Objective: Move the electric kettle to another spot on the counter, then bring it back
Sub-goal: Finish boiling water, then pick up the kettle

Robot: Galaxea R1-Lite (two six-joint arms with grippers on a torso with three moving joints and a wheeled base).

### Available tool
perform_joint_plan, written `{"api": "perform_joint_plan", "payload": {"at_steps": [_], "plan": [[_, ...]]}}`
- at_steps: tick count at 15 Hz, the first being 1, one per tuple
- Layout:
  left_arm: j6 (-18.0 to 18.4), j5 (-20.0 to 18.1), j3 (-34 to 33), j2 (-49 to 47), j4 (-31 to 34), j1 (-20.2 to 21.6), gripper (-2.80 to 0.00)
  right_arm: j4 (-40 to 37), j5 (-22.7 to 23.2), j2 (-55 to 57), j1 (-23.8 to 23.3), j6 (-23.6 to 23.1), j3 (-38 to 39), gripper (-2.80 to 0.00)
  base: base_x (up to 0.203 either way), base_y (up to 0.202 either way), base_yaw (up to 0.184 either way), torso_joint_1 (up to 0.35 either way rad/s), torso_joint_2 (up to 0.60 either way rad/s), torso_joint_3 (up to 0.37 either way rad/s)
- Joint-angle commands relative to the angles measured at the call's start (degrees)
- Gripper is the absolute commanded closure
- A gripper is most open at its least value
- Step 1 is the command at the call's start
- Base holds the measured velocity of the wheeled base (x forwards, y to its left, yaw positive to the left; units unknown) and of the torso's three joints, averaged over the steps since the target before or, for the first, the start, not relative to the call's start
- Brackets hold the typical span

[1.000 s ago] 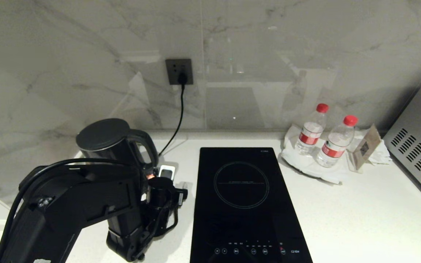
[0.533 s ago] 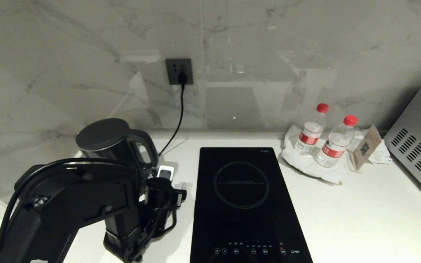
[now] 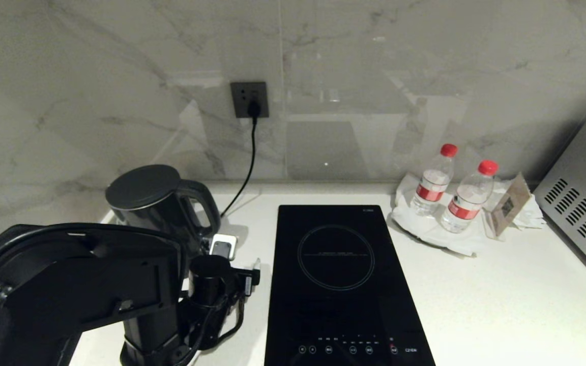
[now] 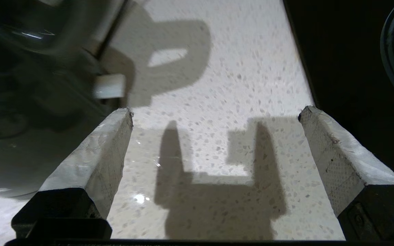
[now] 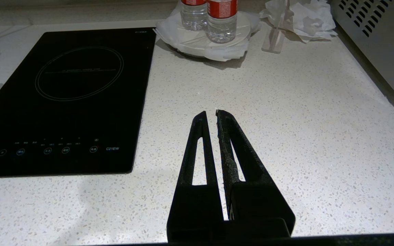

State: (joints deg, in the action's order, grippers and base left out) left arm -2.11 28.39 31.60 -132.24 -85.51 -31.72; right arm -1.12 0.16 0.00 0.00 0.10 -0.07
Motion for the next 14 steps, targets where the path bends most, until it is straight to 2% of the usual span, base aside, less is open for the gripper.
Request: {"api": "perform_joint_plan", "payload": {"at_steps": [1, 4, 6, 14], "plan": [[-0.48, 0.17, -2.24, 3.63, -1.07, -0.02, -2.80, -0.02, 0.02, 0.00, 0.00, -0.01, -0.01, 0.00, 0.000, 0.000, 0.000, 0.000, 0.00, 0.000], [-2.39, 0.17, -4.19, 7.41, -1.33, 0.48, -2.80, -0.02, 0.02, 0.00, 0.00, -0.01, -0.01, 0.00, 0.000, 0.000, 0.000, 0.000, 0.00, 0.000], [-2.38, 0.17, -3.77, 8.59, -1.22, 1.05, -2.80, -0.02, 0.02, 0.00, 0.00, -0.01, -0.01, 0.00, 0.000, 0.000, 0.000, 0.000, 0.00, 0.000], [-2.37, 0.23, 3.63, 13.40, 5.27, 1.12, -2.80, -0.02, 0.02, 0.00, 0.00, -0.01, -0.01, 0.00, 0.000, 0.000, 0.000, 0.000, 0.00, 0.000]]}}
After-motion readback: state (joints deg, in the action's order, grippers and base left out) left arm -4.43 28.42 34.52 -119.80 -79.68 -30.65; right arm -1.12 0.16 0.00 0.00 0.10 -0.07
